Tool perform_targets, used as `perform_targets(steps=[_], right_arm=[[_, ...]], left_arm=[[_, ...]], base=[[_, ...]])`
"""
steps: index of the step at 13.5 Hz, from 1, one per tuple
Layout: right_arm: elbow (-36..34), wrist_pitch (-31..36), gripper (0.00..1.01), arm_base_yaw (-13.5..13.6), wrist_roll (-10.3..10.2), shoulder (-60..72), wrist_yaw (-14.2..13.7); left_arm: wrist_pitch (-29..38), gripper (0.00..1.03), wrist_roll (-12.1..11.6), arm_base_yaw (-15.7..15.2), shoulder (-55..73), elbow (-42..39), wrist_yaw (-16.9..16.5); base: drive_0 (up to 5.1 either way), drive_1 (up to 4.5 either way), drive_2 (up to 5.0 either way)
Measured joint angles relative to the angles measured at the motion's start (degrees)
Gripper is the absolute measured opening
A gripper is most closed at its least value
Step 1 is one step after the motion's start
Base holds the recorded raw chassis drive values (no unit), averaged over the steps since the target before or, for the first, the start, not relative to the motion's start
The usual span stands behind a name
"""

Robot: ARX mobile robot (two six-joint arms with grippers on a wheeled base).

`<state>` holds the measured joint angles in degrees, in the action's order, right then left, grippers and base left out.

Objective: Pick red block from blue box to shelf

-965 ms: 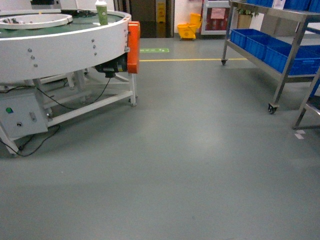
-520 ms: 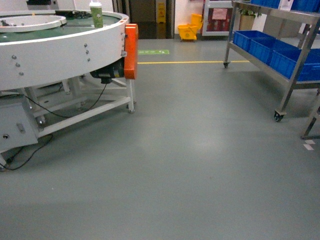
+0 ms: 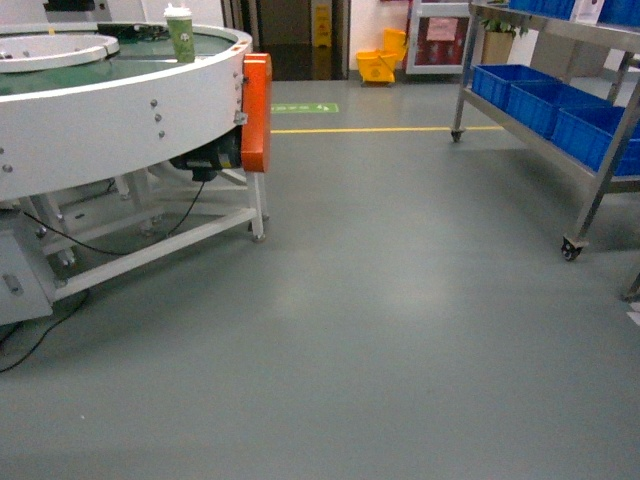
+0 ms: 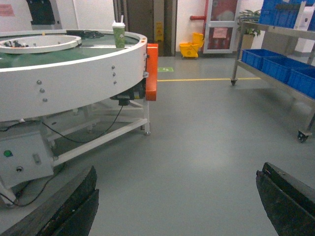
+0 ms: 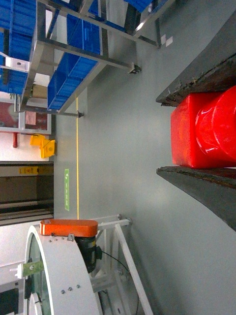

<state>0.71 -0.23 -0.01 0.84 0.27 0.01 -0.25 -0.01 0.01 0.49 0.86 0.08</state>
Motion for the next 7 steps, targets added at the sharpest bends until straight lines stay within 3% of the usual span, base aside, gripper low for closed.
perform_targets(steps=[7], right_arm=[[0.00, 0.07, 0.29, 0.00, 0.00, -0.02, 0.02]], left_arm=[[-0.02, 0.98, 0.00, 0.00, 0.00, 0.00, -0.07]], base=[[0.0, 4.27, -4.2]])
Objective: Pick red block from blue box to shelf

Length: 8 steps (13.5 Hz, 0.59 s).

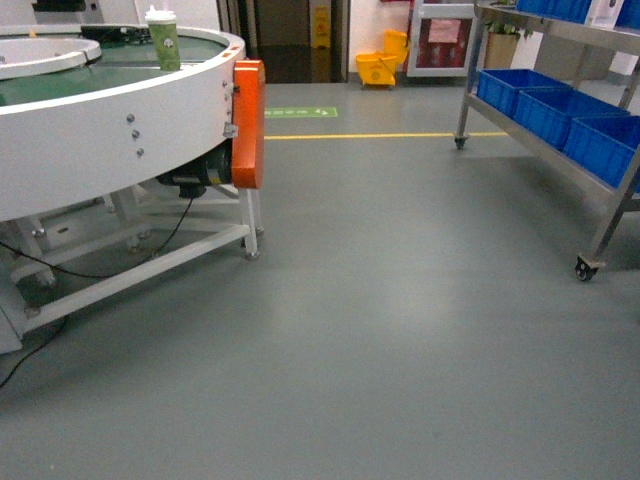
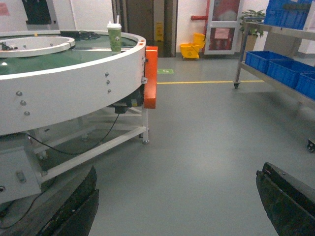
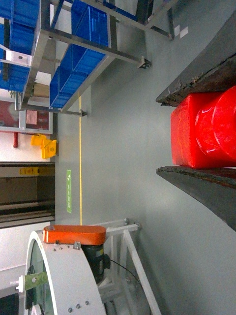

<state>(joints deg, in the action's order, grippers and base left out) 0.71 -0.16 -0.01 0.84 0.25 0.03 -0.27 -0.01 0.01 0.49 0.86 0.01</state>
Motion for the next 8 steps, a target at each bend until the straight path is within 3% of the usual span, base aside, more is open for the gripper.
perform_targets(steps=[8], right_arm=[[0.00, -0.09, 0.29, 0.00, 0.00, 0.00, 0.00]], left_arm=[[0.09, 0.98, -0.02, 0.00, 0.00, 0.00, 0.02]], base=[[0.0, 4.29, -4.3]])
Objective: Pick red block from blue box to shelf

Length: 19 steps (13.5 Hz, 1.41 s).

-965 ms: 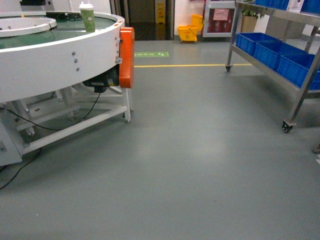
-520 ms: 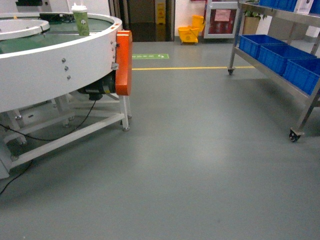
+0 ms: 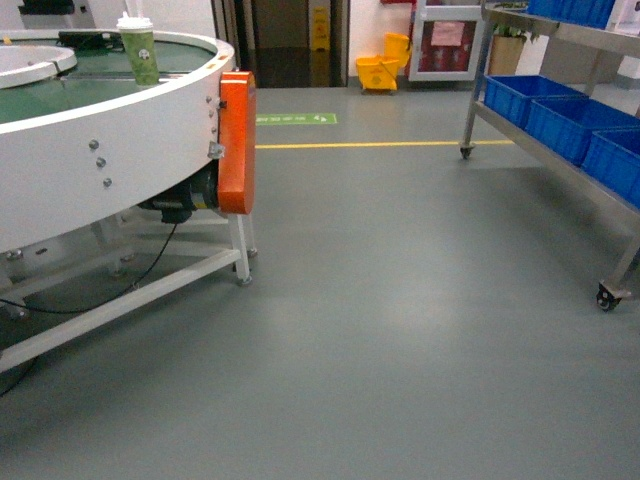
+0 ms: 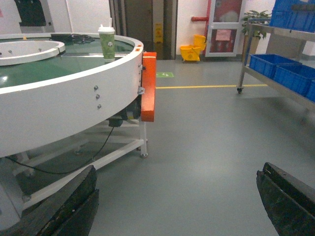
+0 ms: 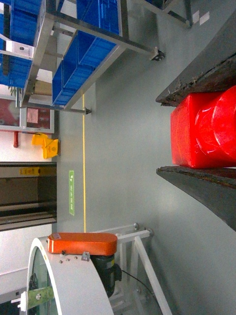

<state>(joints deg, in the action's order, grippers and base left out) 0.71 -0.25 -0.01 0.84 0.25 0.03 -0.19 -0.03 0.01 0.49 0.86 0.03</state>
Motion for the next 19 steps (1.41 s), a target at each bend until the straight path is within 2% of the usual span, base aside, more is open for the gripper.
perform_targets(steps=[15, 19], right_arm=[[0.00, 0.09, 0.29, 0.00, 0.00, 0.00, -0.02], [0.00, 0.22, 0.29, 0.00, 0.00, 0.02, 0.00]], left_arm=[[-0.17, 0.98, 0.02, 0.00, 0.00, 0.00, 0.02], [0.22, 0.98, 0.02, -0.02, 0.00, 0.00, 0.04]], base=[[0.0, 4.31, -4.3], [-1.4, -1.38, -1.4]])
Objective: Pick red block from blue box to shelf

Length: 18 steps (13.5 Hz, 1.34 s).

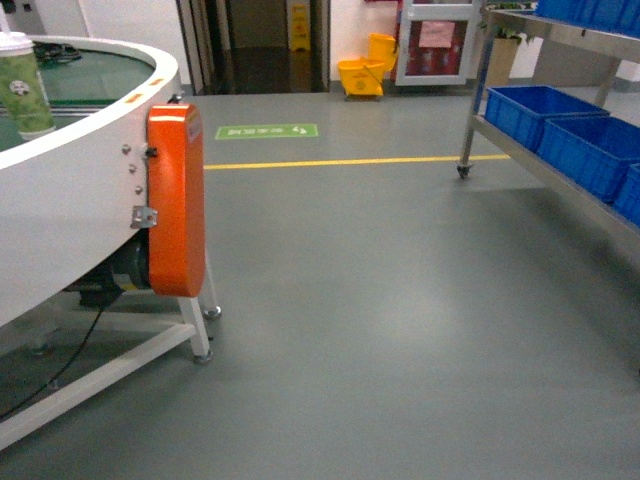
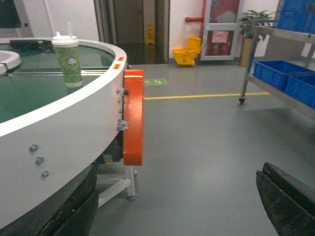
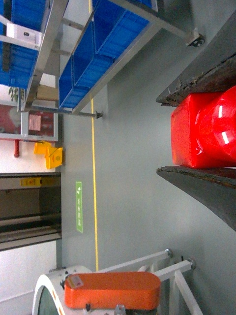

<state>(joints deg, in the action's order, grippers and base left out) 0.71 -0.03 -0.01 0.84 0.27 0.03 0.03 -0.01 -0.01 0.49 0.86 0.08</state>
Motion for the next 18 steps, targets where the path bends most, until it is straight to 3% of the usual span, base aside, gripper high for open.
perform_targets(steps=[18], right_arm=[[0.00, -0.24, 0.29, 0.00, 0.00, 0.00, 0.00]], left_arm=[[-0.24, 0.98, 0.00, 0.02, 0.00, 0.00, -0.02]], base=[[-1.7, -1.66, -1.7]])
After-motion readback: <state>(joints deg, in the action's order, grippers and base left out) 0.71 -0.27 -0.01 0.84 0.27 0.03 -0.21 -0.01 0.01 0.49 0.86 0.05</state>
